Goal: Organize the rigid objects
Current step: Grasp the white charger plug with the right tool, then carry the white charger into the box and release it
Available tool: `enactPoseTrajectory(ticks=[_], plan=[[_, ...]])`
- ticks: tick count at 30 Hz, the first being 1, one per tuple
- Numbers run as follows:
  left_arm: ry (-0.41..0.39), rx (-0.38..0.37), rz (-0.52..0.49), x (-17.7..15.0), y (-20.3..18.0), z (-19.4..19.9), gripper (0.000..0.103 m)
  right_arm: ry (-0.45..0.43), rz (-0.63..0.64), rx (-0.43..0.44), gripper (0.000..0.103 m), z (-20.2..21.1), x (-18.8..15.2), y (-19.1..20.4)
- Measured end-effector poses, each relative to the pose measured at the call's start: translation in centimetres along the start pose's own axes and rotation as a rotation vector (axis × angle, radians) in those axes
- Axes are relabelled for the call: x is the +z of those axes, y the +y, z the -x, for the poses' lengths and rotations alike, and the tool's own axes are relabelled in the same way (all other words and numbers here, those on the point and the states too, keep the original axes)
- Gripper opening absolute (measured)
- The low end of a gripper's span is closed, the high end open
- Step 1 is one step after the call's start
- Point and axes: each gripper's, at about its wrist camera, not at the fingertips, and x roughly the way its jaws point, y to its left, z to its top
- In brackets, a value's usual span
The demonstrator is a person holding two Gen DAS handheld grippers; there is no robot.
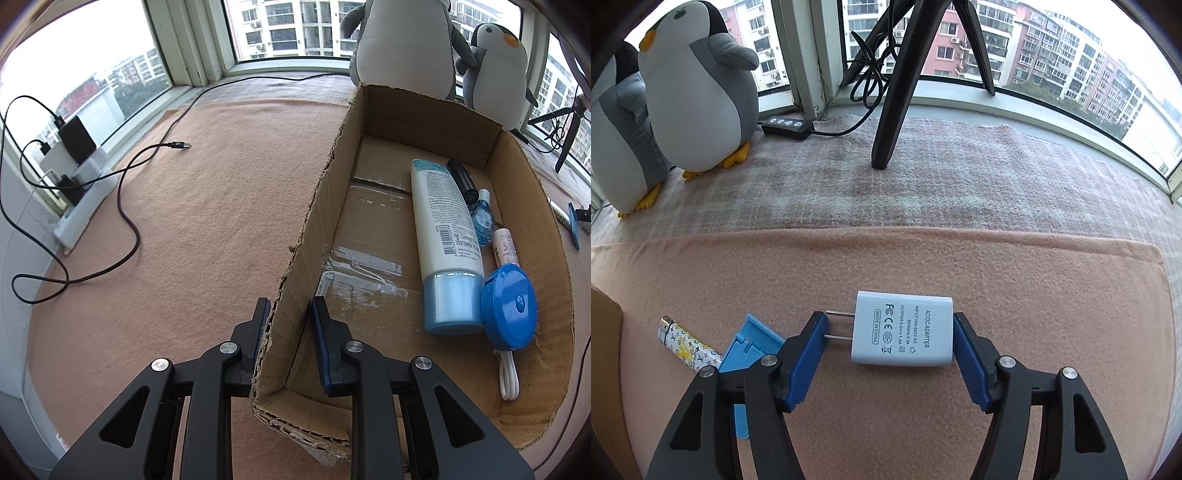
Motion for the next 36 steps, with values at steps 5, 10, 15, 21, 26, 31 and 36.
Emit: enactPoseTrajectory(ticks=[5,10,15,21,26,31,36], plan=[[0.000,0.000,0.001,0.0,0.0,0.0,0.021,0.001,0.007,0.005,0.060,0.1,-0.1,-0.1],[0.000,0.000,0.001,0.0,-0.1,0.0,0.021,-0.010,0.003,0.002,0.059,0.7,-0.7,-0.4],[-0.002,-0.002,0.002,0.0,-0.1,0.0,0.021,-0.049,-0.006,0.023,0.059,2.9,-1.5,-0.3],[-0.004,-0.004,0.005,-0.1,-0.1,0.0,0.021,-0.110,0.042,0.091,0.059,7.1,-2.0,2.3],[-0.006,-0.006,0.007,-0.1,0.0,0.1,0.021,-0.161,0.111,0.173,0.059,10.7,-1.8,6.5],[-0.007,-0.008,0.008,-0.1,0.0,0.1,0.020,-0.193,0.195,0.257,0.059,13.2,-1.8,11.8],[-0.010,-0.012,0.013,-0.1,0.1,0.1,0.020,-0.202,0.284,0.330,0.059,14.5,-2.4,17.3]])
